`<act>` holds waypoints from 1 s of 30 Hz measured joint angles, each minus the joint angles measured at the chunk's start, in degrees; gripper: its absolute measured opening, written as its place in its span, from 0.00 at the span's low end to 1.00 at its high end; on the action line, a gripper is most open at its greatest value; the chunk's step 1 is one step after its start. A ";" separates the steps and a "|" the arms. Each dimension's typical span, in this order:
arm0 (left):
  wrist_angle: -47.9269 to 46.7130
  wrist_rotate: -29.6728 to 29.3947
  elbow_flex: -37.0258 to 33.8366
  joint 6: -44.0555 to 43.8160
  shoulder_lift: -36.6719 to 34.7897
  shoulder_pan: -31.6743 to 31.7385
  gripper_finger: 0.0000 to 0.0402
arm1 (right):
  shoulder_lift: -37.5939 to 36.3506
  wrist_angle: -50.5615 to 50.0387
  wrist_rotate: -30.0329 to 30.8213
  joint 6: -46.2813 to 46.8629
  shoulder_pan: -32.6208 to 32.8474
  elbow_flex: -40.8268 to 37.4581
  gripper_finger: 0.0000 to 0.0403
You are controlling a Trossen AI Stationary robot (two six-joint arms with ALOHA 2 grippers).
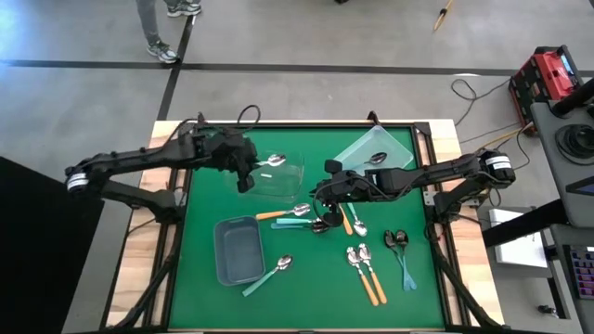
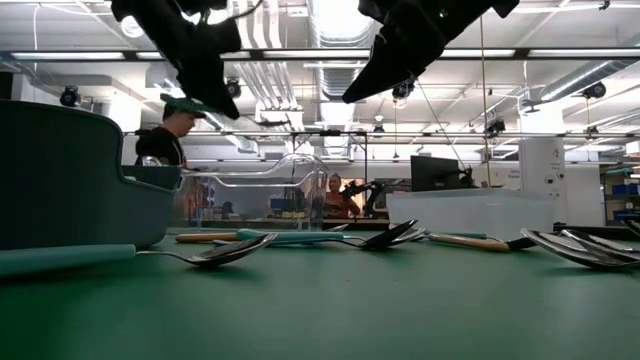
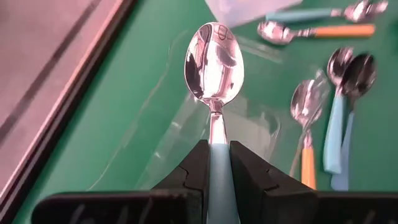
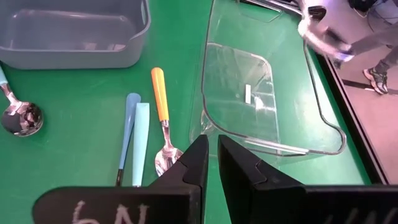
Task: Sort silverware by color (type)
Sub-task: Put the light blue spoon into the gray bin
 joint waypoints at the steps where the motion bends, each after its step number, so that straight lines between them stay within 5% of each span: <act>1: -0.27 -0.04 0.00 -2.37 -0.70 -0.52 0.07 | 0.00 0.01 -0.01 0.05 0.00 0.00 0.07; 5: -5.83 -0.28 0.00 -18.19 -4.54 -5.83 0.07 | -0.02 -0.13 -0.01 0.62 0.00 0.00 0.07; 9: -8.68 -0.60 -0.02 -37.35 -7.76 -17.96 0.07 | -0.01 -0.22 -0.02 -0.05 0.00 -0.02 0.07; 20: -11.23 -21.37 -0.04 -81.91 -3.24 -52.10 0.07 | -0.02 -0.08 -0.03 -0.01 0.11 -0.04 0.07; 30: -11.46 -17.35 1.13 -94.86 7.55 -58.12 0.07 | -0.02 0.04 -0.05 -0.13 0.11 -0.04 0.07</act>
